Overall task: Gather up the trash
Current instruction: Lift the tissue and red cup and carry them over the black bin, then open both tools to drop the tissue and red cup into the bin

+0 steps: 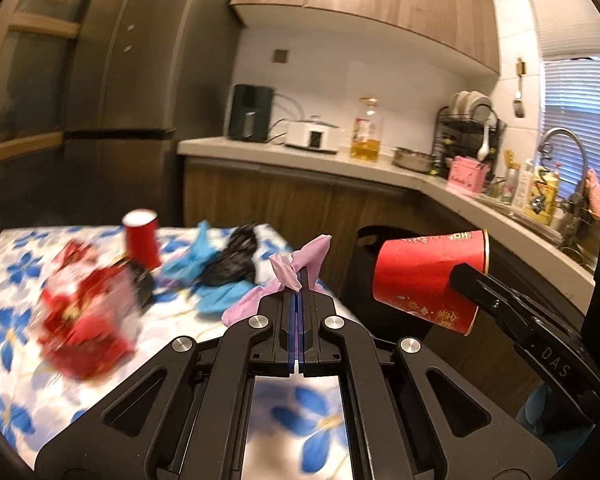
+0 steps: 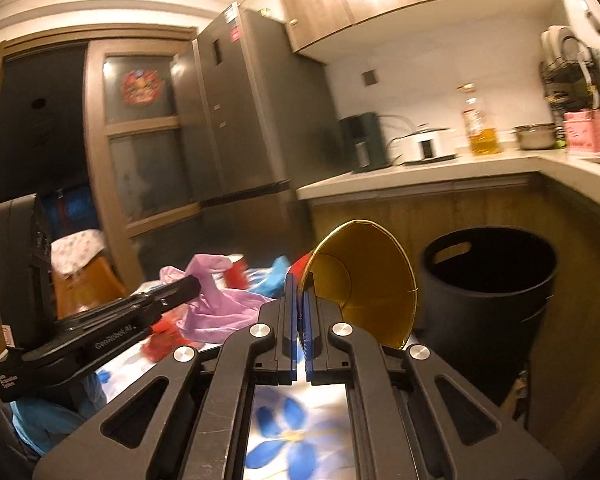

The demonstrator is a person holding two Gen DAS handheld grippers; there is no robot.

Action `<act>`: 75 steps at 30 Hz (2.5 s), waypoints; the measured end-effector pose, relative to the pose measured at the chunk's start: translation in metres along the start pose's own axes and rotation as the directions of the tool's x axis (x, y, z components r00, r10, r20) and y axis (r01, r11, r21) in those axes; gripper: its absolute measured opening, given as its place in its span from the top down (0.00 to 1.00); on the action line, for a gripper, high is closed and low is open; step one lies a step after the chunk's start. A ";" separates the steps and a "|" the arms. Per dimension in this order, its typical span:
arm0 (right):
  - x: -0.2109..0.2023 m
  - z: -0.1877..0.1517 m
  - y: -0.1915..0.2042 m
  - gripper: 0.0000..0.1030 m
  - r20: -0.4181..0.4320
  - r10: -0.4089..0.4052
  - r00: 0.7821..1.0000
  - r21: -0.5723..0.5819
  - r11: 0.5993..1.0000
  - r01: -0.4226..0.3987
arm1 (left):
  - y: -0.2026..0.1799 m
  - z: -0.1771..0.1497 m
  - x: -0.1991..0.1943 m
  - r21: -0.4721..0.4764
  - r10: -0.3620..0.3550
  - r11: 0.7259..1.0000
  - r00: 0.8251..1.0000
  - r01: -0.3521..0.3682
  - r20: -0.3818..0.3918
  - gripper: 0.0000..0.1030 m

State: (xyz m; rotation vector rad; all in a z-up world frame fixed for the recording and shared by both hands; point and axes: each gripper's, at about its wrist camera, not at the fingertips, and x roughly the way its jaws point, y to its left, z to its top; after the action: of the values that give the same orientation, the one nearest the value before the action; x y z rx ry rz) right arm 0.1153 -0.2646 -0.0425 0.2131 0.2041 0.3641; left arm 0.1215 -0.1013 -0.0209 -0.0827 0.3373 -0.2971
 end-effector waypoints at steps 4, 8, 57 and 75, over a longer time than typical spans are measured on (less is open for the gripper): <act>-0.009 0.013 -0.026 0.97 0.042 -0.079 0.996 0.013 0.997 0.079 | -0.024 0.017 0.017 0.026 -0.047 0.999 0.999 0.046 0.027 1.00; -0.011 0.025 -0.043 0.97 0.073 -0.136 0.988 0.017 0.991 0.135 | -0.043 0.031 0.035 0.041 -0.089 0.995 0.995 0.087 0.050 1.00; 0.049 0.057 -0.142 0.97 0.083 -0.318 0.944 0.080 0.947 0.312 | -0.136 0.055 0.195 0.091 -0.233 0.968 0.972 0.233 -0.007 1.00; 0.065 0.059 -0.157 0.76 0.037 -0.324 0.945 0.105 0.942 0.319 | -0.135 0.043 0.224 0.084 -0.247 0.964 0.966 0.253 -0.078 0.61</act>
State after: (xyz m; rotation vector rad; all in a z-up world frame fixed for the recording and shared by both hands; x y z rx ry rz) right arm 0.2401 -0.3935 -0.0345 0.2812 0.1999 0.0221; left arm 0.3008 -0.2961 -0.0332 -0.0233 0.3792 -0.5671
